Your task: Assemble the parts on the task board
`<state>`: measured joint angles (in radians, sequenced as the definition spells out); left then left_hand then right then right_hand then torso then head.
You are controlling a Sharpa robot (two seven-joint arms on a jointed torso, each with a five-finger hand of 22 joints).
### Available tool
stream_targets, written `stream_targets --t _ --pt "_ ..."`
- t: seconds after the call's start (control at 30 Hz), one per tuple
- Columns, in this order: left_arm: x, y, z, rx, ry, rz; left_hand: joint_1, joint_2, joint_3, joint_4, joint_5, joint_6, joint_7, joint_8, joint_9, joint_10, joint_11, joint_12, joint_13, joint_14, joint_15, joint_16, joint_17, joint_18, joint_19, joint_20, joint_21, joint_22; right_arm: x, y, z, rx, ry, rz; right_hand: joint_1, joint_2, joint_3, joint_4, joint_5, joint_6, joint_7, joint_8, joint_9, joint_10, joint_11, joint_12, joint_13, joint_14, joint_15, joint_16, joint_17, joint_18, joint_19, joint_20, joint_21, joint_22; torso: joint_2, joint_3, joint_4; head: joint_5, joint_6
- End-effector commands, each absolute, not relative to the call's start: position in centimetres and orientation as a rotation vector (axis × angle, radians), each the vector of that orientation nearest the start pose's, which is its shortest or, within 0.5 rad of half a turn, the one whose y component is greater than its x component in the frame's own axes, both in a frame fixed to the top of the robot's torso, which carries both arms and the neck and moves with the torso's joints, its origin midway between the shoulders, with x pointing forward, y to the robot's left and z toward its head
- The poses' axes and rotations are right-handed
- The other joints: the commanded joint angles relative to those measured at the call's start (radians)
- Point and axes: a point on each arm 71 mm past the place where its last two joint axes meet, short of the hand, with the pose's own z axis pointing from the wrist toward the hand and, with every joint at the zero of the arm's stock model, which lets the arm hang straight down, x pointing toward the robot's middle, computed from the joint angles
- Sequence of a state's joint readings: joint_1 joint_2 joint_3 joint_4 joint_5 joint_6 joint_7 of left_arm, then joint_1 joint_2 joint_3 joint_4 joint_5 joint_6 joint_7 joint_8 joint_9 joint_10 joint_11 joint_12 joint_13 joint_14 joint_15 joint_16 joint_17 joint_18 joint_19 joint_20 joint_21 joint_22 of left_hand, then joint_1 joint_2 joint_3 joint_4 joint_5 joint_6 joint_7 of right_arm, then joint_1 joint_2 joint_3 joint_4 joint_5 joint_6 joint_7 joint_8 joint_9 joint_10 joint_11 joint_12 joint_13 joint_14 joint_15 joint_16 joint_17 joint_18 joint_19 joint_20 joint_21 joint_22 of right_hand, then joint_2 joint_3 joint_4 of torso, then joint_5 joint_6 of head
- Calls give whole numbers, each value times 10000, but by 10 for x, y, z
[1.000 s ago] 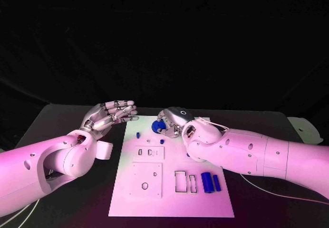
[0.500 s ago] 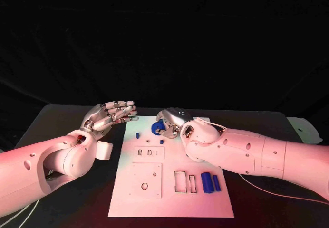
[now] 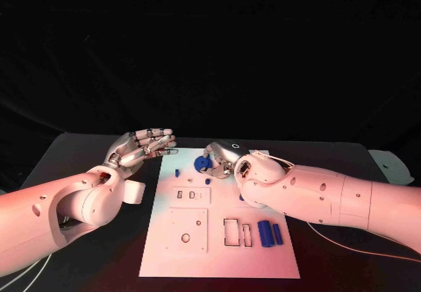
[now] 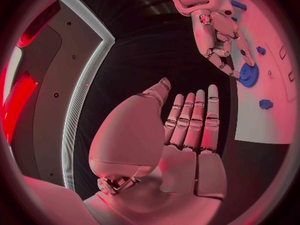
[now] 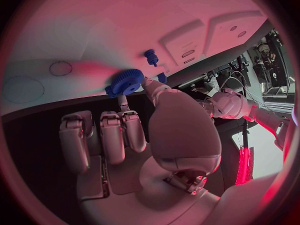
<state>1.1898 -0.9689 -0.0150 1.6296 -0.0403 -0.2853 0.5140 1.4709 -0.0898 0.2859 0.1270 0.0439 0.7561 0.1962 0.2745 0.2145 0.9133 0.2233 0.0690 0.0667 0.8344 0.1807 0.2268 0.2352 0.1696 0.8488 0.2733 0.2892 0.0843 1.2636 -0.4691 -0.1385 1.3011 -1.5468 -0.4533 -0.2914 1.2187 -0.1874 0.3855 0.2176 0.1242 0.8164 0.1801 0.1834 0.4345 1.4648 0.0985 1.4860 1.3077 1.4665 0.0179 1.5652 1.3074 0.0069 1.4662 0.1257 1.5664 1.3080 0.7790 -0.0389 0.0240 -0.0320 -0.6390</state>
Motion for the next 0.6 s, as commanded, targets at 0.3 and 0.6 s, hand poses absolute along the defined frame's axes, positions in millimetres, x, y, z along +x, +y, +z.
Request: stream_targets --t 0.3,0.6 --pt "469 234 -155 -9962 12997 -16506 -55 75 46 7 49 -95 811 -11 -14 -68 13 -20 -6 -50 18 -59 -6 115 -50 42 -49 -17 516 -78 -192 -1889 16200 5646 -394 106 -360 451 -415 -173 68 -287 -13 28 54 -19 1588 1043 116 56 2634 -69 1046 72 44 2628 3 4 3 -18 8" --pt "469 234 -155 -9967 13002 -16499 -66 74 51 11 49 -98 812 -8 -14 -71 14 -18 -6 -46 19 -67 -5 118 -48 44 -53 -23 517 -79 -193 -1909 16342 5455 -201 140 -403 402 -484 -263 104 -392 -23 6 84 -38 1573 1043 143 56 2634 -69 1046 95 44 2628 9 2 1 -53 -8"
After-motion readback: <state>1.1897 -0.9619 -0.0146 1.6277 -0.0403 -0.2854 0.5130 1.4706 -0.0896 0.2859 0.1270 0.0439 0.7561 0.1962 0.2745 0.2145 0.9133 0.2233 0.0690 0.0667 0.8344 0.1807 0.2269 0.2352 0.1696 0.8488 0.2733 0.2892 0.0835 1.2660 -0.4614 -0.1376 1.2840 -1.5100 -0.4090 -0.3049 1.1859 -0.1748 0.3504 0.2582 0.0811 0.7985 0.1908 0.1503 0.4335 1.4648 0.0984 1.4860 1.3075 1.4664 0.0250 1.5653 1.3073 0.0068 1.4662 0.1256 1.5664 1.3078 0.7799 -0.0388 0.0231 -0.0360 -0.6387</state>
